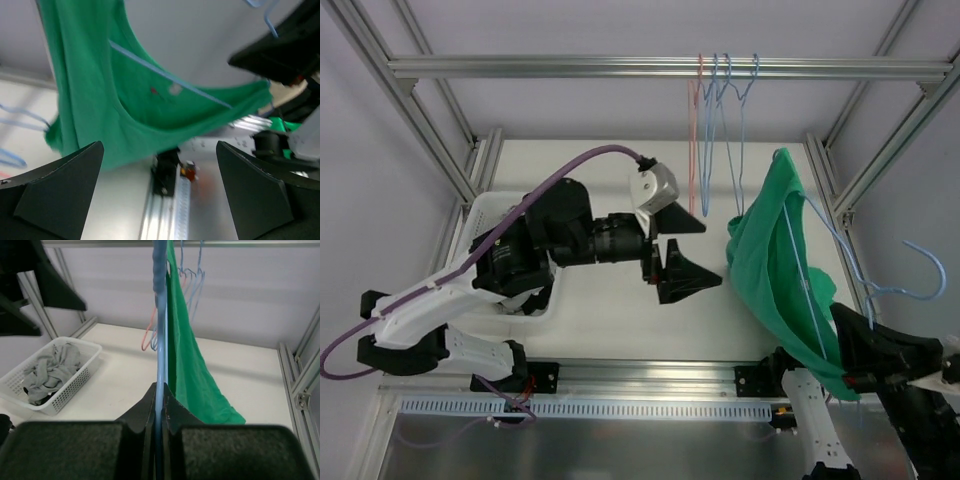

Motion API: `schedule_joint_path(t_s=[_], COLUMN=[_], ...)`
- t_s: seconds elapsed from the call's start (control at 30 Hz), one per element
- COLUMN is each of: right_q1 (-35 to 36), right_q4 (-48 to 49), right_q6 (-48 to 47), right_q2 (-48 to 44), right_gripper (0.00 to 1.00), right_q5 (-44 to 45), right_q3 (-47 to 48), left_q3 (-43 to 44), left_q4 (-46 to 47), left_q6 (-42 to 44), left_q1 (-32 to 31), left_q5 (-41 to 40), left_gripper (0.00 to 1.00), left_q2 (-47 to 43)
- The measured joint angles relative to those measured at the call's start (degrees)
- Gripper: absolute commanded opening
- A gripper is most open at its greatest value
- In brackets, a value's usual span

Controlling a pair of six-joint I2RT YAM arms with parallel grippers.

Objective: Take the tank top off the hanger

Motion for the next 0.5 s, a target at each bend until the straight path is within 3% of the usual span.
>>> schedule_joint_path(t_s=[0.2, 0.3, 0.37, 0.4, 0.43, 0.5], right_q1=[11.15, 15.52, 16.98, 17.66, 18.05, 19.1], right_q4=[-1.9, -2.54, -2.99, -3.41, -3.67, -3.93], right_q6=[-0.37, -0.83, -1.2, -1.44, -1.55, -1.88], right_q2=[0.94, 1.38, 1.92, 2.38, 2.73, 3.5], right_gripper=[0.0, 0.0, 0.0, 0.0, 0.0, 0.0], right_q5=[1.49, 2.05, 2.38, 2.6, 2.82, 3.13], right_q3=[6.36, 6.45, 5.99, 5.64, 5.42, 4.9], left_q3=[16.57, 20.26, 21.99, 22.45, 22.8, 22.82], left_q4=[2.34, 2.64, 2.64, 2.62, 2.54, 2.27], left_q6=[8.83, 11.76, 13.35, 14.16, 14.69, 15.74], left_q1=[-3.91, -4.76, -5.14, -5.14, -5.14, -5.16], left_q5=[-11.58, -16.72, -20.44, -22.18, -23.74, -25.99], left_gripper=[0.98, 0.88, 0.7, 0.55, 0.31, 0.16], left_q2=[13.88, 19.12, 22.45, 23.93, 25.16, 26.71])
